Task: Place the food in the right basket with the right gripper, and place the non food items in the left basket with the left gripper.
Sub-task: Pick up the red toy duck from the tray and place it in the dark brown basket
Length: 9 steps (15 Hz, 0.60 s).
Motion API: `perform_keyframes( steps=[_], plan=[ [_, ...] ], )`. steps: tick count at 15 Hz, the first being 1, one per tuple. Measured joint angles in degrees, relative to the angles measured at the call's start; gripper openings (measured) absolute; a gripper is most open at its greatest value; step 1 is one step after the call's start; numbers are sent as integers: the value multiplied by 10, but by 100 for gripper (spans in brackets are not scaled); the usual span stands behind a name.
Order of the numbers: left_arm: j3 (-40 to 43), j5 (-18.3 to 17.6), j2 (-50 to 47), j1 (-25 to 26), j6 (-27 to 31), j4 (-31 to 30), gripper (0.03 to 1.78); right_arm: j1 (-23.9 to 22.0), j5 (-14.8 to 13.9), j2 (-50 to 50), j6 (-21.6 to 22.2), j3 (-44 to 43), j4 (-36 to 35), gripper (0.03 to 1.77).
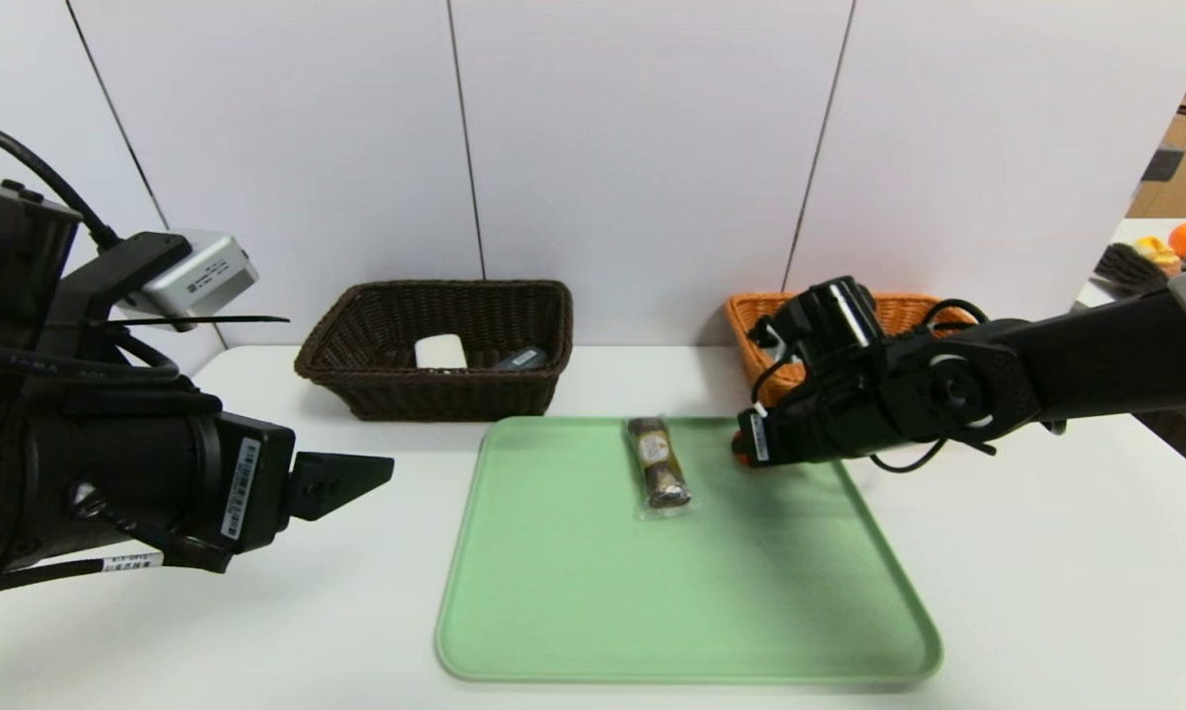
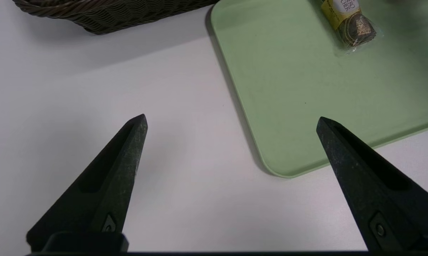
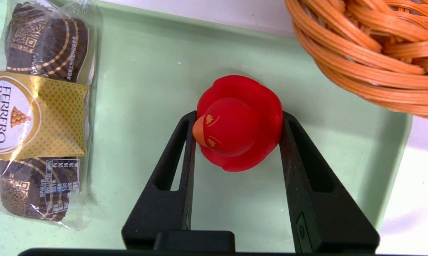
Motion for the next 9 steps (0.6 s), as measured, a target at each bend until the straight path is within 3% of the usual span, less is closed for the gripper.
perform_keyframes(
  steps=[9],
  plan=[
    [3, 0, -2, 0, 0, 0, 169, 56, 10, -100, 0, -20, 6, 65]
  ],
)
